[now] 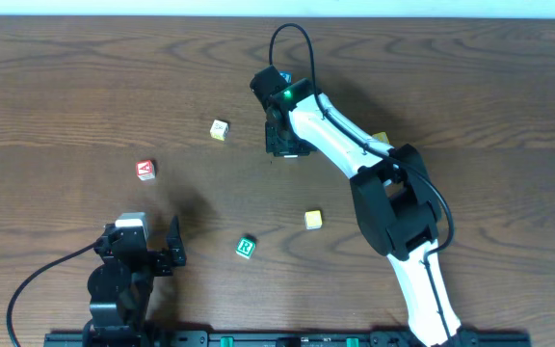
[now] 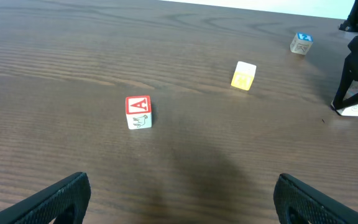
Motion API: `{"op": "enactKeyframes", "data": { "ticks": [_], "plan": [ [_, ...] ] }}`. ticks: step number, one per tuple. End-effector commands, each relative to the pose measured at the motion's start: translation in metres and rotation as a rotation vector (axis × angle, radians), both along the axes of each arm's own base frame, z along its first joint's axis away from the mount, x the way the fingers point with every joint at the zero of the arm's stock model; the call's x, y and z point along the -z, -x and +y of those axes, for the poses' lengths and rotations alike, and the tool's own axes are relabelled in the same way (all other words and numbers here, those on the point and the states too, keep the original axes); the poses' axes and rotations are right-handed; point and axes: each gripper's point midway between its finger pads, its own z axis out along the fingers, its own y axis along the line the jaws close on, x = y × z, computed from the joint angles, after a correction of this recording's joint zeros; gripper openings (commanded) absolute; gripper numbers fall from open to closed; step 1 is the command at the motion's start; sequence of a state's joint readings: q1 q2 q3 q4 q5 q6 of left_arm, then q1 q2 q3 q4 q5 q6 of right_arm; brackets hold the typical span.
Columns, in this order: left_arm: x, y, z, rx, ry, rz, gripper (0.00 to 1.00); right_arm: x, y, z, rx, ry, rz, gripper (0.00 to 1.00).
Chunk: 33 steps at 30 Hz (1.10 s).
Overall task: Spell out Ai2
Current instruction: 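Carry the I block to table center and set it down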
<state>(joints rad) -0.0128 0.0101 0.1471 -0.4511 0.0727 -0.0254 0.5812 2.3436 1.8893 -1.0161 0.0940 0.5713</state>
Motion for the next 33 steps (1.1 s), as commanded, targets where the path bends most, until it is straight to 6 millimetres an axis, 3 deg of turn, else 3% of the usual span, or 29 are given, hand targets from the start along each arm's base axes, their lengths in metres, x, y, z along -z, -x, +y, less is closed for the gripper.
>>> {"op": "enactKeyframes", "data": {
  "ticks": [1,5,16,20,24,27,30,33],
  "plan": [
    [0.008,0.0,0.001,-0.002,-0.002,0.015,0.95,0.015,0.017,0.001,-0.002,0.017,0.056,0.36],
    [0.008,0.0,0.001,-0.002,-0.002,0.016,0.95,0.015,0.018,0.002,-0.004,0.012,0.061,0.43],
    [0.008,0.0,0.001,-0.002,-0.002,0.016,0.95,0.015,0.016,0.004,-0.004,0.006,0.052,0.38],
    [0.008,0.0,0.001,-0.002,-0.002,0.016,0.95,0.015,0.015,0.005,-0.005,0.003,0.048,0.4],
    [0.008,0.0,0.001,-0.002,-0.002,0.015,0.95,0.015,0.016,0.004,-0.014,0.005,0.05,0.5],
    [0.008,0.0,0.001,-0.002,-0.002,0.016,0.95,0.012,0.017,0.003,-0.024,0.011,0.054,0.5],
    [0.008,0.0,0.001,-0.002,-0.002,0.016,0.95,0.001,0.013,0.004,-0.024,0.006,0.034,0.57],
    [0.008,0.0,0.001,-0.002,-0.002,0.016,0.95,-0.023,0.002,0.004,-0.043,-0.003,-0.028,0.7]
  ]
}}
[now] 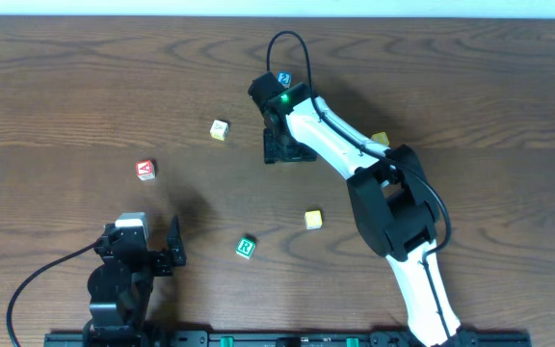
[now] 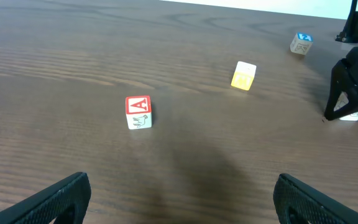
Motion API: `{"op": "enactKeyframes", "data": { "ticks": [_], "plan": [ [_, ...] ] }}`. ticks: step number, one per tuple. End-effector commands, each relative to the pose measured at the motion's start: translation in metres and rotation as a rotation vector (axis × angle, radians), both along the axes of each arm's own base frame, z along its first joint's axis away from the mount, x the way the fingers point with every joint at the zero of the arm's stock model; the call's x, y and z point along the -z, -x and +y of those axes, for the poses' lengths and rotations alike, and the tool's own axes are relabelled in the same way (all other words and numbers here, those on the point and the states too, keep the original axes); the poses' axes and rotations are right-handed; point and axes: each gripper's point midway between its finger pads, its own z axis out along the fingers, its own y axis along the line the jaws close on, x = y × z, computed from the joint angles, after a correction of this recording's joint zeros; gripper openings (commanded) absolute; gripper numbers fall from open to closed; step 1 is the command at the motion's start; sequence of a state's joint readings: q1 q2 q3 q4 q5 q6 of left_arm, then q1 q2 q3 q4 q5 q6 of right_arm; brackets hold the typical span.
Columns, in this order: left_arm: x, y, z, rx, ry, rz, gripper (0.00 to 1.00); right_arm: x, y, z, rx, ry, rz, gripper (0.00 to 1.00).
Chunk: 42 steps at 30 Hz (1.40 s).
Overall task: Spell out Ai2
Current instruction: 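Carry the I block to table center and set it down, then release the I block and move the right gripper to the blue 2 block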
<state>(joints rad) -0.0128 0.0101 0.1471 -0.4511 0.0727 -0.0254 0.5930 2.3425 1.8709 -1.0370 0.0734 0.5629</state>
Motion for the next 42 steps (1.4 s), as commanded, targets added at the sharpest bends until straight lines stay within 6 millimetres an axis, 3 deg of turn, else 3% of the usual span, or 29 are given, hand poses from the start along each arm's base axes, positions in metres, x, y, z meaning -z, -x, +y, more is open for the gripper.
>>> {"op": "enactKeyframes", "data": {
  "ticks": [1,10,14,20,28,33,39,42],
  "plan": [
    [0.008,0.0,0.001,-0.002,-0.002,0.016,0.95,-0.037,-0.015,0.002,-0.023,-0.007,-0.093,0.71],
    [0.008,0.0,0.001,-0.002,-0.002,0.016,0.95,-0.144,-0.059,0.021,-0.182,-0.077,-0.38,0.79],
    [0.008,0.0,0.001,-0.002,-0.002,0.016,0.95,-0.162,-0.085,0.029,-0.21,-0.115,-0.493,0.83],
    [0.008,0.0,0.001,-0.002,-0.002,0.016,0.96,-0.152,-0.126,0.023,-0.138,-0.158,-0.579,0.82],
    [0.008,0.0,0.001,-0.002,-0.002,0.016,0.95,-0.119,-0.171,0.018,-0.024,-0.207,-0.653,0.88],
    [0.008,0.0,0.001,-0.002,-0.002,0.016,0.95,-0.099,-0.181,0.025,-0.007,-0.22,-0.67,0.89],
    [0.008,0.0,0.001,-0.002,-0.002,0.016,0.95,-0.06,-0.186,0.025,0.033,-0.217,-0.638,0.88],
    [0.008,0.0,0.001,-0.002,-0.002,0.016,0.95,-0.052,-0.189,0.024,0.051,-0.206,-0.645,0.88]
  ]
}}
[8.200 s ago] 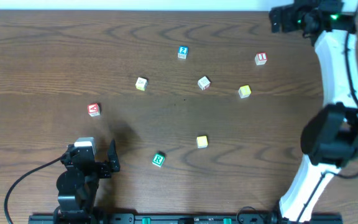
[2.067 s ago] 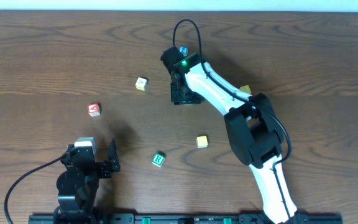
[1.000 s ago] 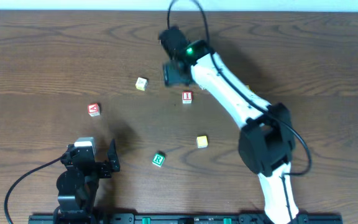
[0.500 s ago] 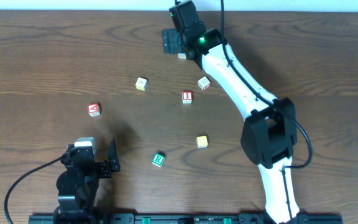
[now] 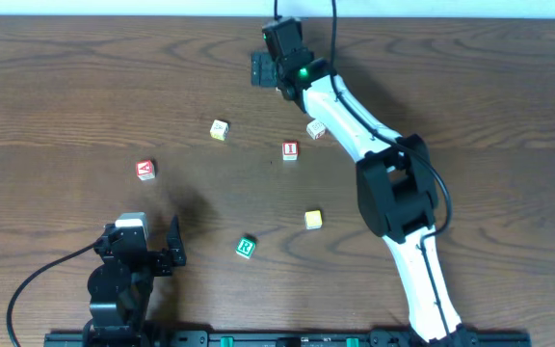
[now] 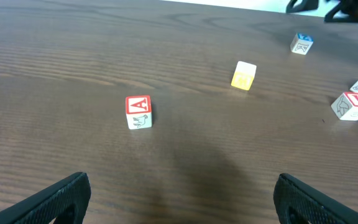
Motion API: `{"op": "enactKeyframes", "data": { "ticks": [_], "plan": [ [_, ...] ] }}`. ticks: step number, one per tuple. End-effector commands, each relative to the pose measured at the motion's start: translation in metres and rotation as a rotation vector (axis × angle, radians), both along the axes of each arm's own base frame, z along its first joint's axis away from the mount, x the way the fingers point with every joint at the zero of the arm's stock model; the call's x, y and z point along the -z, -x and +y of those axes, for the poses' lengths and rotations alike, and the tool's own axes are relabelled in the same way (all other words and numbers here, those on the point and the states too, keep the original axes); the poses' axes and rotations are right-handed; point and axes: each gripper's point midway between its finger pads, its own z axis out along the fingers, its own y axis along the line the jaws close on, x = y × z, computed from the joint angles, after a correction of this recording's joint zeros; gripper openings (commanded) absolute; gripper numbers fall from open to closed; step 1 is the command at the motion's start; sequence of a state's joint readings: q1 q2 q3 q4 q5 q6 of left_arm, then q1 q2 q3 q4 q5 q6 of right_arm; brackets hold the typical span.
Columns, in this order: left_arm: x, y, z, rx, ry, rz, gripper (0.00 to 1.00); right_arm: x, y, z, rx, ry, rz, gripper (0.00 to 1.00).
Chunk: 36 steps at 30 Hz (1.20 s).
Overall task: Spell out Ai2
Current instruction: 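Release the I block and move the right gripper to the blue 2 block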
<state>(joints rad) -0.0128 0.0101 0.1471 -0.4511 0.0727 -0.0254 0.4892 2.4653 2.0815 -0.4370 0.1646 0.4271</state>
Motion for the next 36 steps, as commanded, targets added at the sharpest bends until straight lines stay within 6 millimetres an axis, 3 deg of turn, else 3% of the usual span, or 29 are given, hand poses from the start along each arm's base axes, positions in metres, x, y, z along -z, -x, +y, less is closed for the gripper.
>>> {"op": "enactKeyframes", "data": {
  "ticks": [1,9,19,36],
  "plan": [
    [0.008,0.0,0.001,-0.002,-0.002,0.016,0.95,0.018,-0.003,-0.004,0.049,0.012,0.006,0.88],
    [0.008,0.0,0.001,-0.002,-0.002,0.016,0.95,0.015,-0.015,-0.023,0.136,0.061,-0.049,0.9],
    [0.008,0.0,0.001,-0.002,-0.002,0.016,0.95,0.037,-0.008,-0.02,0.134,0.046,0.007,0.83],
    [0.008,0.0,0.001,-0.002,-0.002,0.016,0.95,0.049,0.005,-0.02,0.132,0.036,0.081,0.73]
  ]
}}
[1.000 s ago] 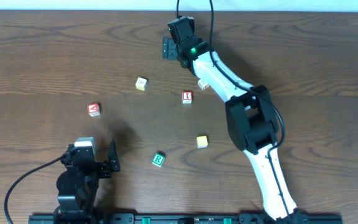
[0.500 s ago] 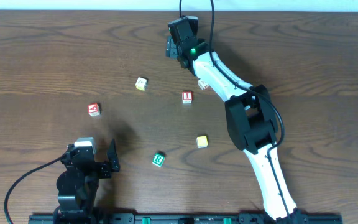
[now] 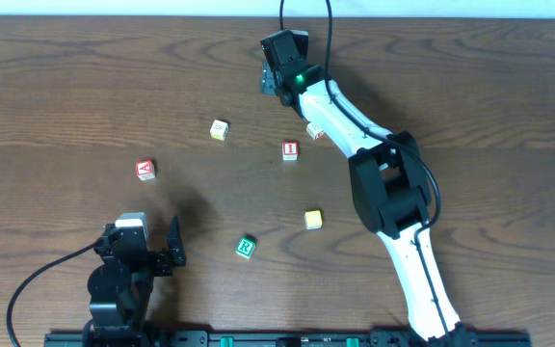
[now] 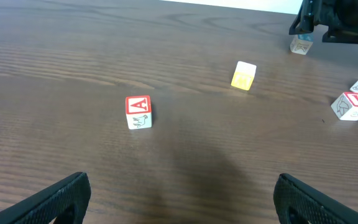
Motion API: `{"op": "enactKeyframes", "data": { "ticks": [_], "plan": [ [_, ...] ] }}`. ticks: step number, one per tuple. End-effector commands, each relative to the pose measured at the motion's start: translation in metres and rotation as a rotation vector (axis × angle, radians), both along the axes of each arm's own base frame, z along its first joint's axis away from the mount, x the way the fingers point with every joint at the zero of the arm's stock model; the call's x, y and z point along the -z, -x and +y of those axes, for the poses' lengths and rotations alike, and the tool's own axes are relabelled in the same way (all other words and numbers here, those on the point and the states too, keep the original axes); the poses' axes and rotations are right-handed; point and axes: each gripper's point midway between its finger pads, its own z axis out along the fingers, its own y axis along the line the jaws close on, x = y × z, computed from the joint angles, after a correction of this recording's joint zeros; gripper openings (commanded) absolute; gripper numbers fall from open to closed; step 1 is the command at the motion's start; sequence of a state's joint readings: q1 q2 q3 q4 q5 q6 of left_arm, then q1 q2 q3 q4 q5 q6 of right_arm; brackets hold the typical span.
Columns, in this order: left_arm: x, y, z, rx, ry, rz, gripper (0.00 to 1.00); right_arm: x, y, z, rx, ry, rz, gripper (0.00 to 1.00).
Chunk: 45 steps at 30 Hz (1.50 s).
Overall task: Spell out Ai2
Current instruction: 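Release the I block and move the right gripper to the blue 2 block, then grasp the blue 2 block with the right gripper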
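The red A block [image 3: 145,170] [image 4: 138,112] lies alone at the left. The red I block [image 3: 290,150] [image 4: 351,104] rests mid-table. The blue 2 block [image 4: 301,45] sits at the far side; the overhead view hides it under my right gripper [image 3: 276,75] [image 4: 309,31], which hangs low right over it, jaws looking open, with nothing held. My left gripper [image 3: 159,253] [image 4: 182,186] stands wide open near the front edge, well short of the A block.
A yellow-and-white block [image 3: 220,129] [image 4: 243,75] lies between A and I. A white block [image 3: 315,130] sits just right of the I block. A yellow block [image 3: 313,220] and a green R block [image 3: 246,248] lie nearer the front.
My right gripper was high at the far edge, above and left of the blue 2 block; now it sits lower, directly over that block. The blocks and my left arm have not moved.
First my right gripper was shut on the red I block mid-table, and a second later it held it slightly further left. Then the I block lay free on the table and the gripper was up by the far edge. Now it hovers over the blue 2 block.
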<state>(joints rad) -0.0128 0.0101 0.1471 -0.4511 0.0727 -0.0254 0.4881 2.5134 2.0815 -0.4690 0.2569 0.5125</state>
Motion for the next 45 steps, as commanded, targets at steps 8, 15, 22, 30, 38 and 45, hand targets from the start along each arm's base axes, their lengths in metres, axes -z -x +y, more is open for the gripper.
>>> {"op": "enactKeyframes", "data": {
  "ticks": [8,15,22,30,38,45],
  "plan": [
    [0.008,0.0,0.001,-0.002,-0.002,0.016,0.95,0.029,0.008,0.005,-0.011,-0.029,0.065,0.64],
    [0.008,0.0,0.001,-0.002,-0.002,0.016,0.95,0.028,0.006,0.004,-0.008,-0.031,0.059,0.56],
    [0.008,0.0,0.001,-0.002,-0.002,0.016,0.95,0.028,0.005,0.003,-0.005,-0.029,0.058,0.42],
    [0.008,0.0,0.001,-0.002,-0.002,0.016,0.95,0.028,0.005,0.003,-0.005,-0.029,0.058,0.33],
    [0.008,0.0,0.001,-0.002,-0.002,0.016,0.96,0.028,0.009,0.003,-0.009,-0.026,0.071,0.29],
    [0.008,0.0,0.001,-0.002,-0.002,0.016,0.95,-0.035,0.024,-0.003,-0.093,0.037,0.066,0.01]
  ]
}}
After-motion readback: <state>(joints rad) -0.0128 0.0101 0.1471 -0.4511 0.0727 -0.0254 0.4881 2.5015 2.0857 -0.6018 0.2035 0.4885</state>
